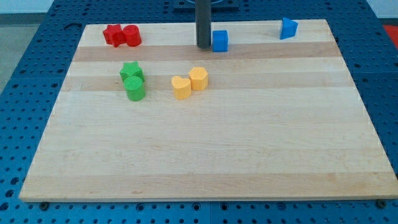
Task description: Push the blue cube towards the top center of the board
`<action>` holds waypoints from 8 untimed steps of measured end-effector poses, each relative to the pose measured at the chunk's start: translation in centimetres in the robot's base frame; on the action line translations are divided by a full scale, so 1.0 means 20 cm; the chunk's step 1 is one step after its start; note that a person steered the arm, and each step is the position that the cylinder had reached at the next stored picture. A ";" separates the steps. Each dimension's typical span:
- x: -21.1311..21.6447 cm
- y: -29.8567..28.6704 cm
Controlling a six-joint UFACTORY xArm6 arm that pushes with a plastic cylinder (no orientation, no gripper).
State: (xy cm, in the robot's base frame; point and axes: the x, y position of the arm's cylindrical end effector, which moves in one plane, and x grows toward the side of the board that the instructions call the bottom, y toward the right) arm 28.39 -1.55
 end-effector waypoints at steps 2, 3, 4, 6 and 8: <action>0.07 0.05; 0.07 0.10; 0.07 0.12; 0.06 0.12; 0.04 0.12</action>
State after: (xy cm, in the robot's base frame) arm 29.25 0.84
